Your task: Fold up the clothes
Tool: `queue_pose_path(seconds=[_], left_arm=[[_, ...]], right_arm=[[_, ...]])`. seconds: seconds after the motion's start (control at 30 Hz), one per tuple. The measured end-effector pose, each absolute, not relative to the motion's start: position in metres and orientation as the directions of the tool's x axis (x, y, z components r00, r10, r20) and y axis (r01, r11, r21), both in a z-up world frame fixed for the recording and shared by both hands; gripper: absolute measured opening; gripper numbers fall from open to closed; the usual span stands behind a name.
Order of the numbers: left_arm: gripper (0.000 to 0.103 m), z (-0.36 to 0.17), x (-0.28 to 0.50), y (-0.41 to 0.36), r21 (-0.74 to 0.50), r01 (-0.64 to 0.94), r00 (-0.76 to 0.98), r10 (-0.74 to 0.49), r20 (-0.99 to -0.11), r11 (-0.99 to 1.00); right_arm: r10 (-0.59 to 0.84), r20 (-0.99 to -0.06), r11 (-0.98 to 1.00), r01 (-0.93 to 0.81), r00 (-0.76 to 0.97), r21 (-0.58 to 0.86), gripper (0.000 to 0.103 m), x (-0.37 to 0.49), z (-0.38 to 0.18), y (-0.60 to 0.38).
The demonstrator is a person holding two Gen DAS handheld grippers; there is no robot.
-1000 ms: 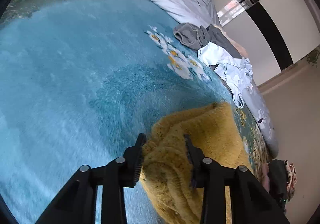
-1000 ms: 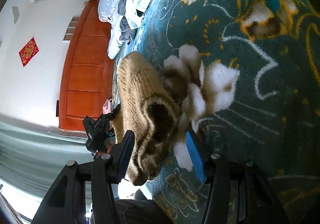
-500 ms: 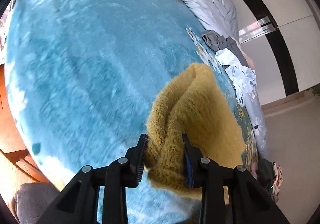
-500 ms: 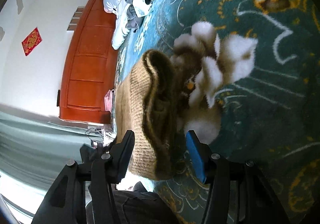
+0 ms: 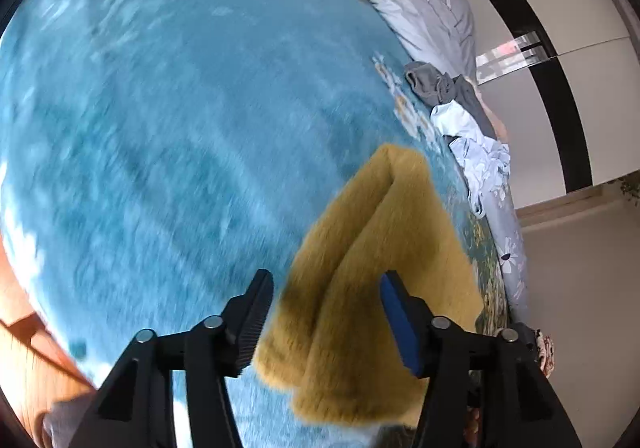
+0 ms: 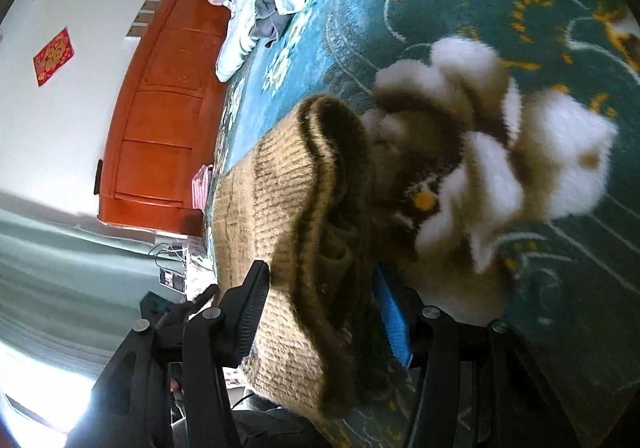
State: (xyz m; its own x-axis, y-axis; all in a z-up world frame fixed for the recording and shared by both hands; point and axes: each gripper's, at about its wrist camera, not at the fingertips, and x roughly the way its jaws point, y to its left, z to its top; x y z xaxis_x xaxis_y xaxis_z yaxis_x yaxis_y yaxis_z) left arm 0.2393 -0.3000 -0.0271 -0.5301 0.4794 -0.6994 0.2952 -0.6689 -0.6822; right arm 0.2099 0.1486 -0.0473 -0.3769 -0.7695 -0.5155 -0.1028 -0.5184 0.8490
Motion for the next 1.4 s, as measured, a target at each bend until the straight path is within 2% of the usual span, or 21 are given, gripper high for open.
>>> queue_pose_path(seconds=[0.23,0.3,0.47,0.83,0.97,1.13,1.17,1.27,1.3,1.4], left_arm=[[0.065,-0.044,0.193,-0.286,-0.722,0.224,-0.459,0.582,-0.671,-0.655],[0.067,-0.044,0.189,-0.281,-0.733,0.204,-0.446,0.605,-0.66,-0.649],[0.067,-0.037,0.183,-0.272,-0.701,0.138,-0.393,0.611,-0.687,-0.7],[0.067,-0.03,0.19,-0.254,-0.64,0.053,-0.337,0.59,-0.734,-0.767],[0.07,-0.033,0.188,-0.252,-0.63,0.053,-0.324,0.584,-0.744,-0.774],[0.07,-0.035,0.191,-0.26,-0.683,0.111,-0.342,0.617,-0.709,-0.722],[0.067,-0.032,0.194,-0.257,-0.678,0.104,-0.348,0.612,-0.71,-0.728],[0.042,-0.02,0.202,-0.246,-0.648,0.072,-0.368,0.584,-0.724,-0.758],[0.037,-0.016,0.205,-0.242,-0.635,0.061,-0.376,0.572,-0.729,-0.77],[0.033,-0.003,0.213,-0.236,-0.626,0.035,-0.397,0.564,-0.724,-0.779]], right_arm=[[-0.775,-0.52,-0.521,-0.102,-0.358,0.847,0.057,0.195,-0.052,0.139],[-0.78,-0.514,-0.516,-0.097,-0.356,0.851,0.057,0.192,-0.053,0.138],[-0.798,-0.491,-0.496,-0.082,-0.349,0.865,0.057,0.18,-0.055,0.13],[-0.8,-0.507,-0.533,-0.009,-0.32,0.846,0.054,0.188,-0.051,0.116],[-0.8,-0.508,-0.533,-0.011,-0.319,0.846,0.053,0.194,-0.053,0.116],[-0.797,-0.517,-0.537,-0.026,-0.312,0.843,0.052,0.184,-0.054,0.111],[-0.797,-0.518,-0.537,-0.03,-0.312,0.843,0.052,0.183,-0.054,0.11],[-0.79,-0.528,-0.545,-0.039,-0.31,0.838,0.05,0.182,-0.052,0.11],[-0.787,-0.535,-0.551,-0.039,-0.309,0.834,0.048,0.183,-0.051,0.11],[-0.778,-0.546,-0.565,-0.035,-0.31,0.824,0.044,0.184,-0.045,0.11]])
